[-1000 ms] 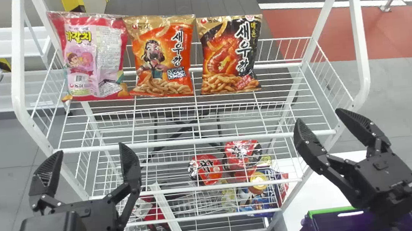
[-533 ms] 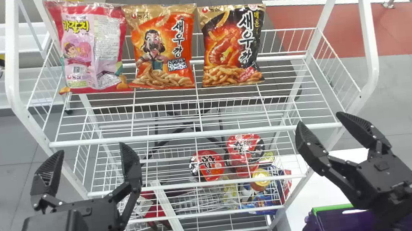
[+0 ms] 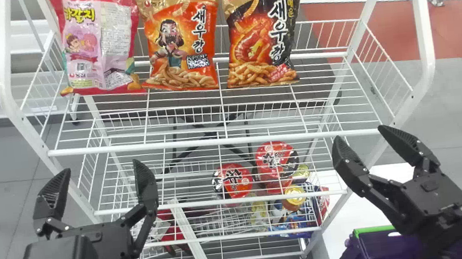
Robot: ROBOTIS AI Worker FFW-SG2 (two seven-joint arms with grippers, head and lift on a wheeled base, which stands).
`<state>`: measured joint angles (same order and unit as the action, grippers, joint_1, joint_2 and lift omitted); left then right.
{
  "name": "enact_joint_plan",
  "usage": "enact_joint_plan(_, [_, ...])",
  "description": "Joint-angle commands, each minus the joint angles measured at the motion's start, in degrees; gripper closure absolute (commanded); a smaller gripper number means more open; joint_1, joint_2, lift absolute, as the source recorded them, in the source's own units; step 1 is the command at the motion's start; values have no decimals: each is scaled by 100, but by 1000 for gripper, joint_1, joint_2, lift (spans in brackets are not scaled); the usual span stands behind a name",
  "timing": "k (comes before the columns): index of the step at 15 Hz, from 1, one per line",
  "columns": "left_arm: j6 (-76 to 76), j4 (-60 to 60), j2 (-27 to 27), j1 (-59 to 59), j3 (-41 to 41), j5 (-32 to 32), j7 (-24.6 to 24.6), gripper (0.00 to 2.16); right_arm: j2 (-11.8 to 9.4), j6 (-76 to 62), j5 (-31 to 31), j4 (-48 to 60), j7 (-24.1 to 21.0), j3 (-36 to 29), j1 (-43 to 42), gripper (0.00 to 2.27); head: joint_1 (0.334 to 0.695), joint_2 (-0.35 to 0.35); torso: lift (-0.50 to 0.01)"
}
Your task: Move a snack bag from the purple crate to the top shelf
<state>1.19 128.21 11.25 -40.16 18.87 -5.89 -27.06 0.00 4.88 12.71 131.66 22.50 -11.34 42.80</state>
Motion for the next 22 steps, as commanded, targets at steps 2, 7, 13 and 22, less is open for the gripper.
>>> enact_joint_plan(2, [0, 3, 0, 0, 3, 0, -1, 103, 5, 0, 4, 0, 0, -9, 0, 167, 695, -112, -93])
enact_joint_plan(7, [0, 3, 0, 0, 3, 0, -1, 103, 5, 0, -5, 0, 9, -26, 18, 167, 695, -114, -112])
enact_joint_plan(13, [18, 20, 9, 0, 20, 9, -1, 103, 5, -17, -5, 0, 9, -70, 79, 167, 695, -118, -136])
enact_joint_plan(22, [0, 47, 18, -9, 73, -9, -1, 103, 5, -70, -5, 17, 18, -114, 141, 167, 695, -136, -172])
